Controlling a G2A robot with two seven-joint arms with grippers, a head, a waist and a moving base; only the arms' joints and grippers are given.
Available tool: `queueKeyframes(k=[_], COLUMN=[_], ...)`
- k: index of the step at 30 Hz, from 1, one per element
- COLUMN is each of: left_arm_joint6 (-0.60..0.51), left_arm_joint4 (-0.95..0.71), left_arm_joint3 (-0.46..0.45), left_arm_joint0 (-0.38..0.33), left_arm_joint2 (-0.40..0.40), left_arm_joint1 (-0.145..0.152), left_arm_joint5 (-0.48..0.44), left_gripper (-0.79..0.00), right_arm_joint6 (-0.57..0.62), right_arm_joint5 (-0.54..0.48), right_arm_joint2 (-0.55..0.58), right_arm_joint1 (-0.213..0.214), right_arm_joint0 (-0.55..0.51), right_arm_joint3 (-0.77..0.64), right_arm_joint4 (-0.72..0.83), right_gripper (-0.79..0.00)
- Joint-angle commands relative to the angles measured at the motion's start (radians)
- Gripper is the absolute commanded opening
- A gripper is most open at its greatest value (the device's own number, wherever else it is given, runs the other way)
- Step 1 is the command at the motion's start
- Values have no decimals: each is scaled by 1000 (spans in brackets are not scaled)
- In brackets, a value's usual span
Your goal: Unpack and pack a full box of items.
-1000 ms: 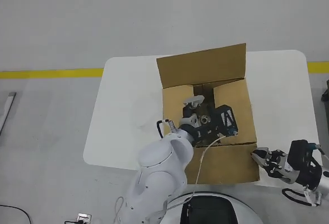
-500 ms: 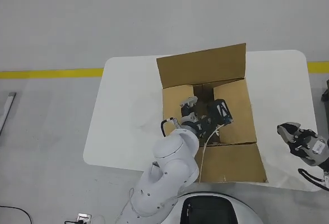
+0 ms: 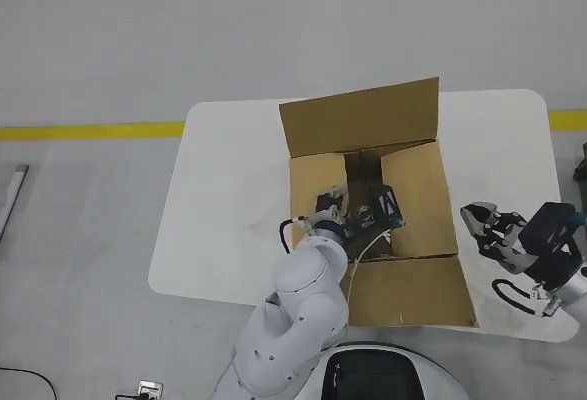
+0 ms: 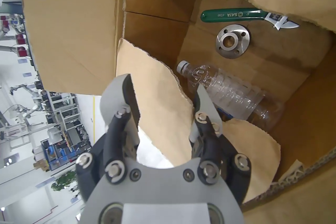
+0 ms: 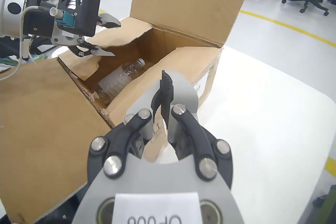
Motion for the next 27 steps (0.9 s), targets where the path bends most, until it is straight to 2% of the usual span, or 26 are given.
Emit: queueKeyframes(k=[1, 5, 6, 7, 8, 18, 27], left_arm_joint6=[6, 11, 9, 5, 1, -19, 21], left_arm_joint4=[11, 24, 26, 29, 28, 70, 180], left_arm_joint3=[-10, -35, -43, -51, -58, -126, -131], left_arm_joint0=[4, 8, 9, 9, 9, -10, -46], left_arm_joint2=[-1, -9, -13, -17, -20, -88, -226], left_arm_joint1=[1, 1, 1, 1, 0, 2, 20], left_arm_joint5=[-8, -22, -25, -26, -28, -54, -122], left_gripper=[-785, -785, -754, -58, 0, 0, 0], right_arm_joint6=[6, 30, 38, 58, 74, 140, 155], right_arm_joint5=[4, -13, -15, -22, -29, -25, -12], right_arm_joint2=[-26, -82, -96, -109, -120, -162, -158], right_arm_joint1=[0, 1, 1, 1, 2, 6, 9], right_arm_joint0=[27, 79, 89, 97, 108, 166, 164], right_arm_joint3=[11, 38, 48, 57, 63, 102, 99], right_arm_joint4=[-8, -25, -21, -23, -26, -7, 17], right_gripper=[-785, -785, -785, -785, -785, -785, -785])
